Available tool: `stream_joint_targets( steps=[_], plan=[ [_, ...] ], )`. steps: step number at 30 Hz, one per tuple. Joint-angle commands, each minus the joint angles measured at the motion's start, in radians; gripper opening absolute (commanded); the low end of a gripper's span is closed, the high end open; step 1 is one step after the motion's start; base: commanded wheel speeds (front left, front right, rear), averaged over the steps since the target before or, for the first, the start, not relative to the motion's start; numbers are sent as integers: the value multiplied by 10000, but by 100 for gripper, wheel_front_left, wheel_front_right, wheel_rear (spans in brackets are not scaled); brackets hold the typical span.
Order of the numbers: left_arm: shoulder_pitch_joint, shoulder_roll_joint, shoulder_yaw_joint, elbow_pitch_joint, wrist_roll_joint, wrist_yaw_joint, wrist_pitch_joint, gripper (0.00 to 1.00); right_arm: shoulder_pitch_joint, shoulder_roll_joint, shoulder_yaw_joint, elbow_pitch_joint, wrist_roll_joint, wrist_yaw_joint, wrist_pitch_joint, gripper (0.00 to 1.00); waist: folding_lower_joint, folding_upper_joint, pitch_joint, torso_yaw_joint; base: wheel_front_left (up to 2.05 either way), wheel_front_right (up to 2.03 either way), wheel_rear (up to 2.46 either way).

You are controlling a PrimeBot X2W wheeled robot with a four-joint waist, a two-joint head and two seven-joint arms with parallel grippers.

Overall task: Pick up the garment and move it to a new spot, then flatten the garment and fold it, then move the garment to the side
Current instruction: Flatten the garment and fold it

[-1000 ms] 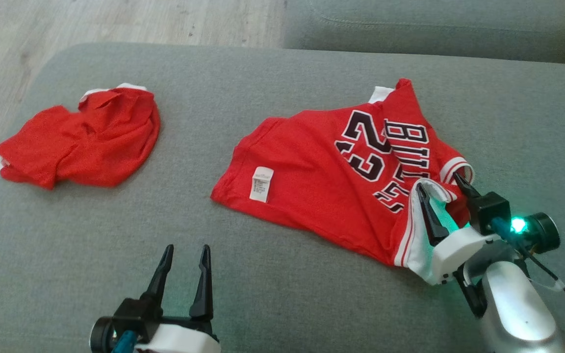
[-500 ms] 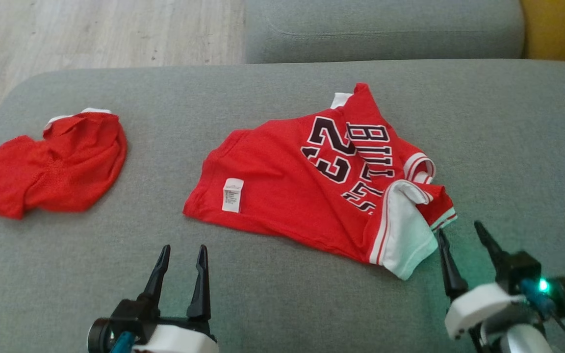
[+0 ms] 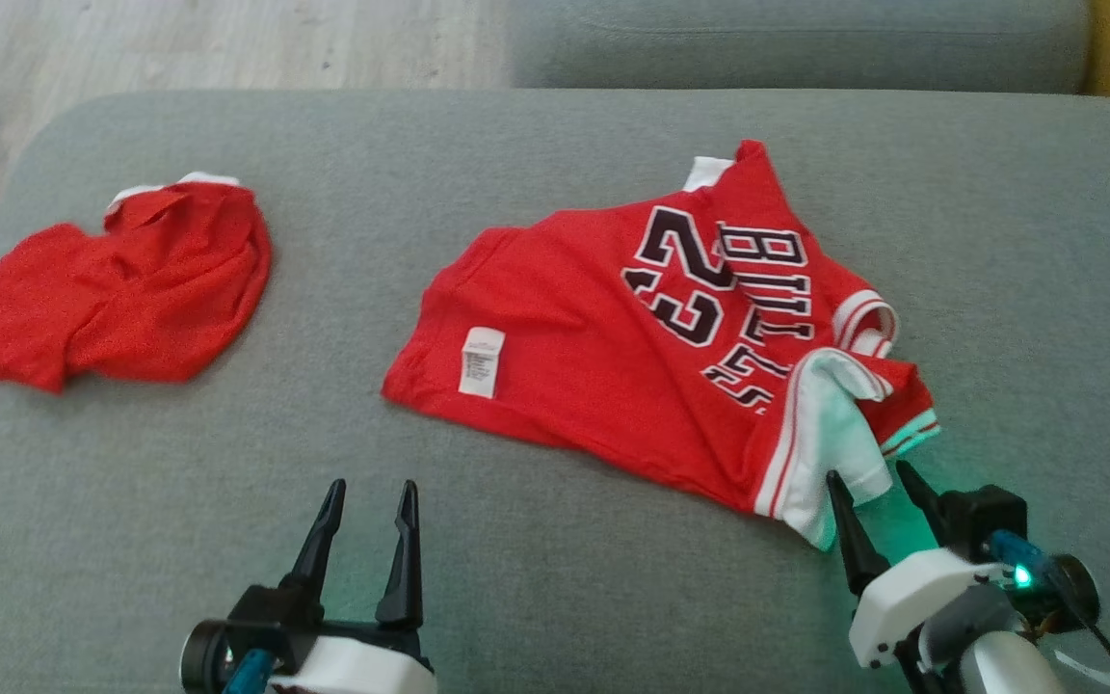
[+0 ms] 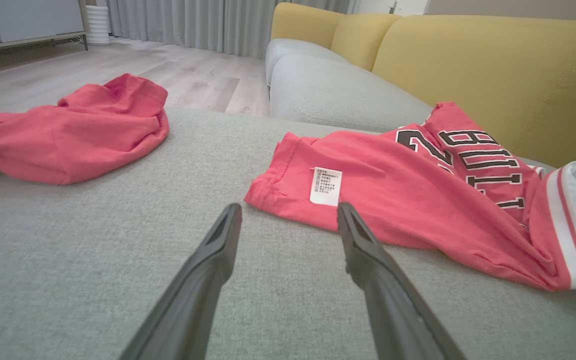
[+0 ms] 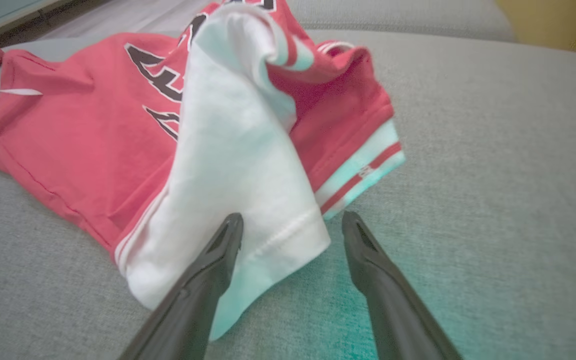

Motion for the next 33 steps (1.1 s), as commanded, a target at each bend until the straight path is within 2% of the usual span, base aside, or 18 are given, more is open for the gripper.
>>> stream_joint_targets(
  steps=[1,5,6,8,9,11,18,25,33],
  plan=[
    [-487,46,249,-224,86,-16,-97,100,-465,-44,254,48,101,39,40,100,0,0,127,244,0,0,0],
    [-499,42,276,-208,80,-2,-97,100,-631,-44,388,674,401,39,122,100,0,0,173,470,0,0,0],
    [-494,41,288,-210,79,5,-97,100,-649,-44,447,766,482,39,97,84,0,0,174,496,0,0,0],
    [-472,41,312,-219,75,10,-97,100,-667,-44,546,893,623,39,16,43,0,0,164,518,0,0,0],
    [-460,40,328,-220,73,19,-97,100,-672,-44,592,925,658,39,-35,32,0,0,155,510,0,0,0],
    [-435,45,355,-228,71,29,-97,100,-695,-44,634,932,661,39,-214,0,0,0,134,464,0,0,0],
    [-310,62,392,-289,84,28,-97,100,-461,-44,305,223,474,39,-424,0,0,0,-11,25,0,0,0],
    [-237,56,417,-325,64,20,-97,100,707,-43,-968,-1680,-317,39,276,0,0,0,-146,-633,0,0,0],
    [-259,35,446,-289,42,13,-97,100,1803,-43,-708,-2471,-154,39,970,0,0,0,-193,-912,0,0,0]
  ],
)
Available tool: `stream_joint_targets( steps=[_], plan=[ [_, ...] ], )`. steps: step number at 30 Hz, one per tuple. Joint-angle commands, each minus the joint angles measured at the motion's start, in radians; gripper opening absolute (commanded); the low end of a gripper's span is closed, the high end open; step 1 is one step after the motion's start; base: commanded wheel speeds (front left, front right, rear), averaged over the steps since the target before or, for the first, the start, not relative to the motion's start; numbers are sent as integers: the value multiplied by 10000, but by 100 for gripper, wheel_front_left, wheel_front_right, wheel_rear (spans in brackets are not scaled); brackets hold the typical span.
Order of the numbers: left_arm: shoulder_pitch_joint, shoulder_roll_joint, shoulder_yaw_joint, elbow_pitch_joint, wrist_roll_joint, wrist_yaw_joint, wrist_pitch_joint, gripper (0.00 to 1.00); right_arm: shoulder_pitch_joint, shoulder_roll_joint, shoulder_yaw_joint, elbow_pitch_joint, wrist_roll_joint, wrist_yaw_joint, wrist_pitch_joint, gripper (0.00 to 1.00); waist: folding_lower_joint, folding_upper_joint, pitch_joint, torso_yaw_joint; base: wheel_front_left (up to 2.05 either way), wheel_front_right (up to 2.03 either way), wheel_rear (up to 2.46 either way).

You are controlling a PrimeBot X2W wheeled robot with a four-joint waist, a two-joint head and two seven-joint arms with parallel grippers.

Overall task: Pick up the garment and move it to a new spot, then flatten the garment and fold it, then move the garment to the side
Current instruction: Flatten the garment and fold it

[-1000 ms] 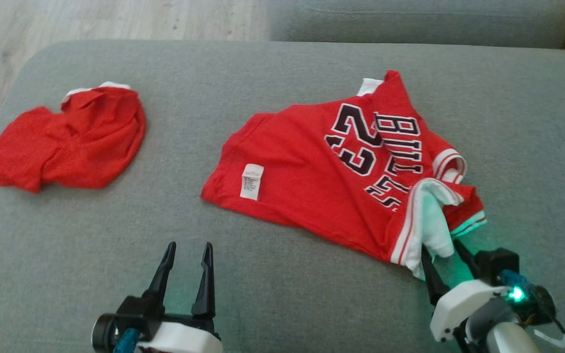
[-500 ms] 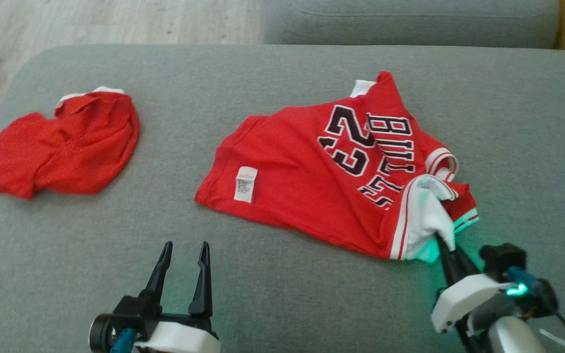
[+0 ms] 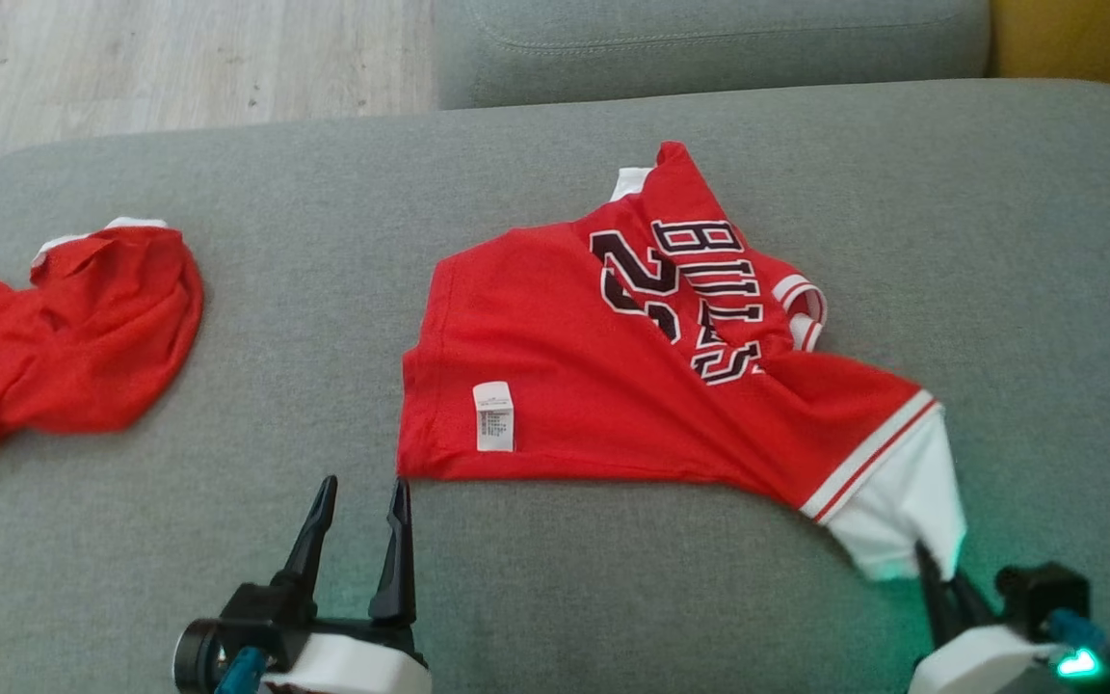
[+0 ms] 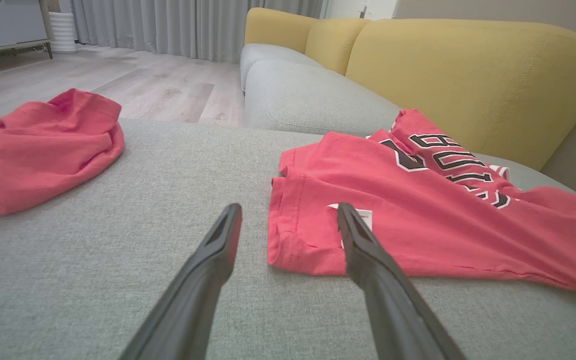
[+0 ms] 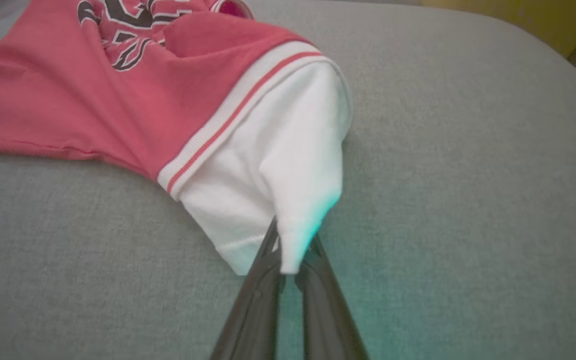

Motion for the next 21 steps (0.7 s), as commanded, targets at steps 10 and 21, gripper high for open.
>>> stream_joint_targets(
  steps=[10,21],
  plan=[
    [-225,13,390,-239,49,4,-97,100,4,-62,533,-416,369,39,-208,100,0,0,-136,-87,0,0,0],
    [-226,-29,274,-198,78,-90,-97,100,-1065,-62,-51,-2314,-257,39,593,100,0,0,-153,360,0,0,0]
  ],
)
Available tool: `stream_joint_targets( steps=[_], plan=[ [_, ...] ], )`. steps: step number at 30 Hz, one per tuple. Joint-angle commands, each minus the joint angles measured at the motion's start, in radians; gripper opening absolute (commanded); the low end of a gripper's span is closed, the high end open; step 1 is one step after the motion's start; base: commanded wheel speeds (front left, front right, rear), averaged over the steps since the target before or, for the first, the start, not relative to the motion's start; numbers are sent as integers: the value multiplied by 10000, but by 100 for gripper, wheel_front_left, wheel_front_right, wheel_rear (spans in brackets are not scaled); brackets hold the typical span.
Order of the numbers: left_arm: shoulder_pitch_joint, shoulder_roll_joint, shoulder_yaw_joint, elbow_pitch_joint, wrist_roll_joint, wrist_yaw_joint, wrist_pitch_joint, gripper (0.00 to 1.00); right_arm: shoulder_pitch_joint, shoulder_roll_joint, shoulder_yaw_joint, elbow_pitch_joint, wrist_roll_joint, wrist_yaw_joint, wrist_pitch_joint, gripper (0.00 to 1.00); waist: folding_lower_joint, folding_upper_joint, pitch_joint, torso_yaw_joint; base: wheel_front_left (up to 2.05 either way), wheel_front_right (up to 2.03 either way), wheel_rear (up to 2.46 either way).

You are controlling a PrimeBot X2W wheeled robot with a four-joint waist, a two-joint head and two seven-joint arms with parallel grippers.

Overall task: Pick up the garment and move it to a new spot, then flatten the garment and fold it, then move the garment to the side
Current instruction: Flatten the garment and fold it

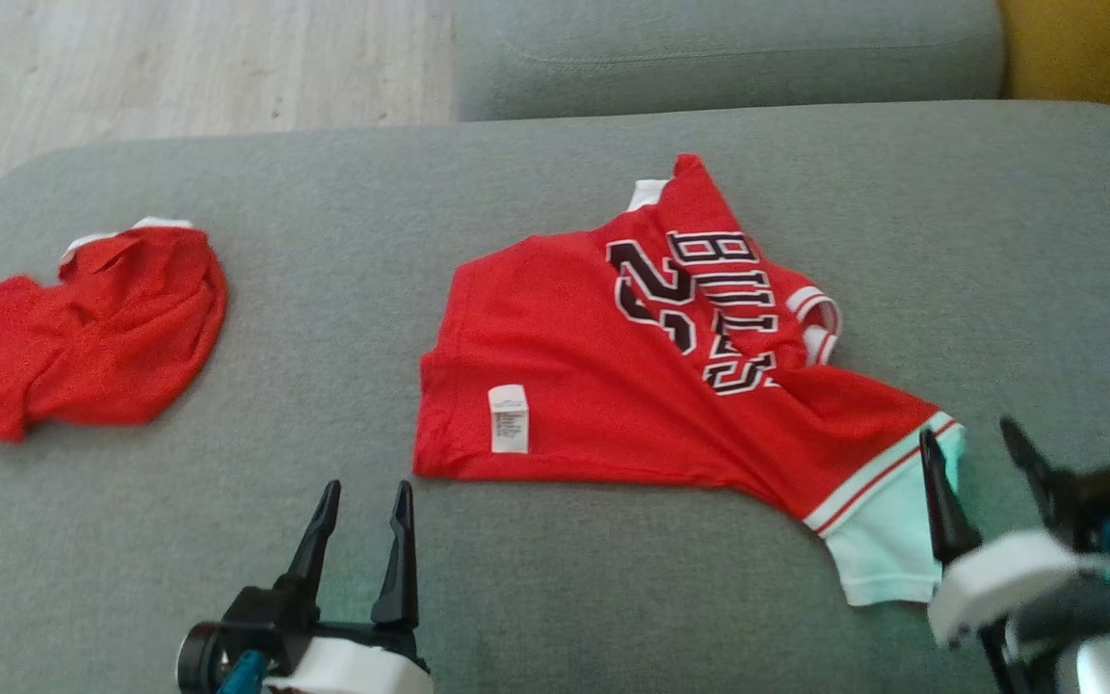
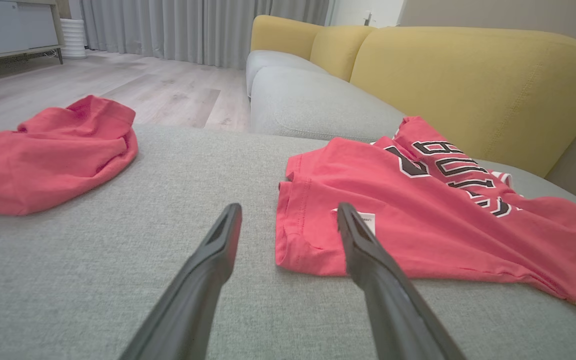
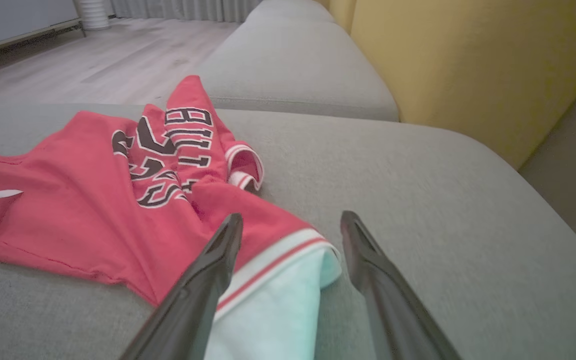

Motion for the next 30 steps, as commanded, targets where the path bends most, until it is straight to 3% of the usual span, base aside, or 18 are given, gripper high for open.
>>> stream_joint_targets(
  steps=[1,7,14,26,27,29,30],
  plan=[
    [-312,-21,236,-229,77,-49,-97,100,-792,-89,186,-319,-123,39,93,100,0,0,102,183,0,0,0],
    [-498,-68,144,-200,44,-66,-97,100,-2559,-461,348,887,-217,39,1022,100,0,0,461,869,0,0,0],
    [-666,-123,9,-166,15,-91,-97,100,-4438,-1426,322,3249,262,39,1853,100,0,0,967,1875,0,0,0],
    [-807,-156,-99,-178,15,-96,-97,100,-5930,-2090,899,5764,1140,39,2793,100,0,0,1455,2428,0,0,0],
    [-814,-158,-105,-184,14,-90,-97,100,-6015,-2122,978,5888,1193,39,2849,62,0,0,1478,2434,0,0,0],
    [-827,-161,-111,-197,10,-78,-97,100,-6171,-2187,1159,6067,1320,39,2876,13,0,0,1510,2434,0,0,0],
    [-832,-162,-110,-198,5,-70,-97,100,-6271,-2221,1227,6110,1383,39,2811,0,0,0,1524,2428,0,0,0]
  ],
)
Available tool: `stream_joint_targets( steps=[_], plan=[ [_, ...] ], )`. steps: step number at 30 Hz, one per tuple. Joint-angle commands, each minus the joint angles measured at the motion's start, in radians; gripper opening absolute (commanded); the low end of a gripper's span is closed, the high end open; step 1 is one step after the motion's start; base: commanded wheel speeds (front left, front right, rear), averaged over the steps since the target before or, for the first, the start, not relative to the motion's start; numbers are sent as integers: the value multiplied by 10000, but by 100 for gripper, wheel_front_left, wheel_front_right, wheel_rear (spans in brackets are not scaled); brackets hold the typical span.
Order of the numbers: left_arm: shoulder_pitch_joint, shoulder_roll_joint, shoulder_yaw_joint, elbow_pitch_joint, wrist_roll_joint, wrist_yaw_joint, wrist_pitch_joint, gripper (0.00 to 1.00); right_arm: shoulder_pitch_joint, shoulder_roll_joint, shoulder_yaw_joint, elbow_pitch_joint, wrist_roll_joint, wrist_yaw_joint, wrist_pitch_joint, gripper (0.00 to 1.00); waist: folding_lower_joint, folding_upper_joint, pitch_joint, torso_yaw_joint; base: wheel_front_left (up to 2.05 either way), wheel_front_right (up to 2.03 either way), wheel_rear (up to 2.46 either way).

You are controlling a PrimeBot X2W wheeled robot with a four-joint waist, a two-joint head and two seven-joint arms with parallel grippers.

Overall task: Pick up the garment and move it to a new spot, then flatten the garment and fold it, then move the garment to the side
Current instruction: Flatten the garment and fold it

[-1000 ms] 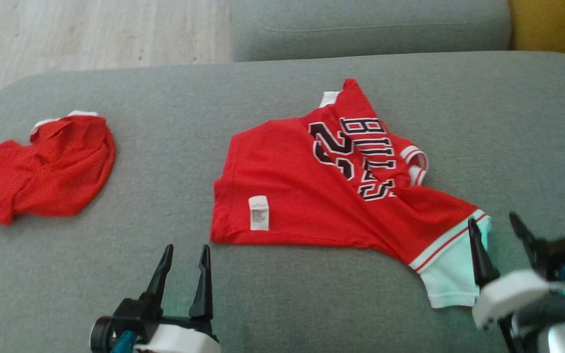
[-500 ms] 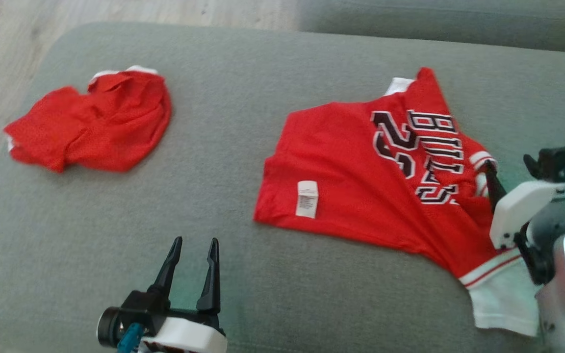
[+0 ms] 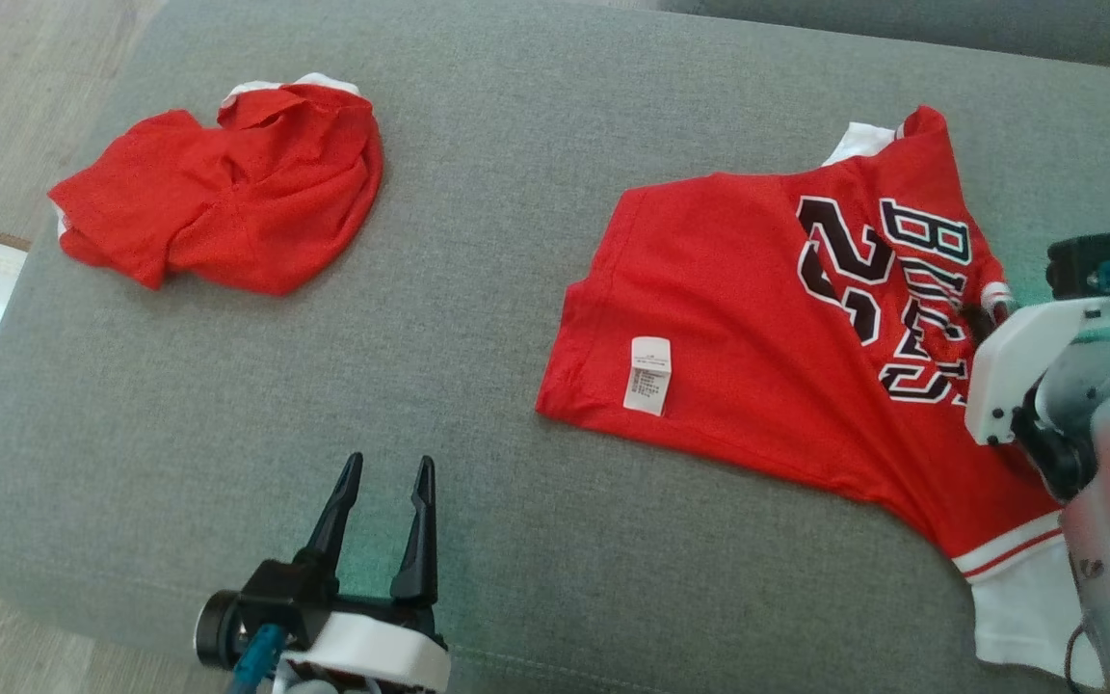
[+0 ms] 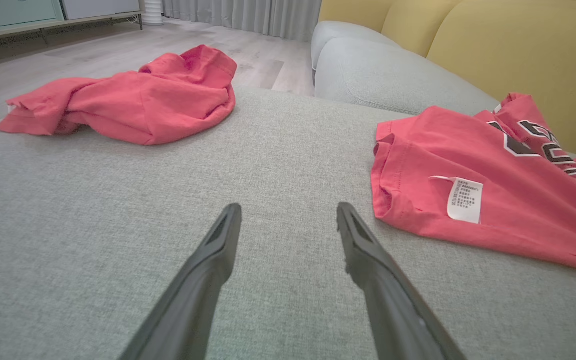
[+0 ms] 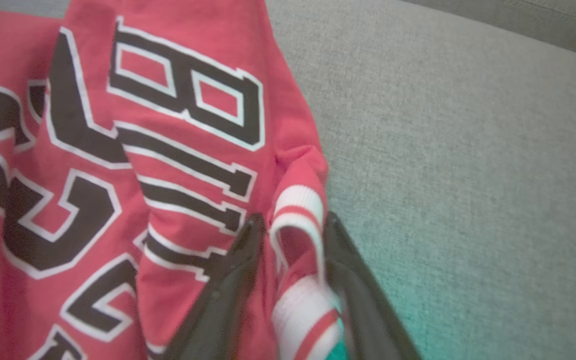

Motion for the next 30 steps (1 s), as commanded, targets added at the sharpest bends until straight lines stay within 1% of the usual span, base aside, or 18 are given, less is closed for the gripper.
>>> stream_joint_targets(
  steps=[1,6,12,18,20,21,22,23,28,30],
  plan=[
    [-344,-25,226,-301,1,-11,-97,100,-377,-185,288,-226,83,39,-113,0,-1,0,11,-15,0,0,0],
    [-395,-27,194,-345,-73,25,-97,100,-1259,-503,620,-335,-203,39,-820,0,-1,0,78,-48,0,0,0],
    [-527,-28,39,-396,-185,71,-97,100,-2750,-556,817,-114,-823,39,-1183,0,-1,0,255,46,0,0,0],
    [-685,-29,-151,-381,-296,101,-97,100,-4038,-468,589,781,-1737,39,-1371,0,-1,0,414,363,0,0,0],
    [-737,-29,-199,-385,-345,128,-97,100,-4320,-388,456,1153,-1991,39,-1609,0,-1,0,486,463,0,0,0],
    [-761,-29,-211,-389,-364,146,-97,100,-4434,-329,371,1319,-2132,39,-1804,4,-1,0,520,497,0,0,0],
    [-778,-29,-218,-391,-379,162,-97,100,-4512,-259,298,1504,-2276,39,-1979,42,-1,0,542,521,0,0,0],
    [-790,-29,-223,-391,-390,174,-97,100,-4574,-182,240,1682,-2387,39,-2183,100,-1,0,561,538,0,0,0],
    [-779,-29,-103,-403,-380,253,-97,100,-4691,286,-18,2395,-2685,39,-2953,100,-1,0,537,369,0,0,0],
    [-773,-29,-68,-402,-354,251,-97,100,-4687,356,-8,2494,-2692,39,-3094,100,-1,0,505,287,0,0,0]
  ],
)
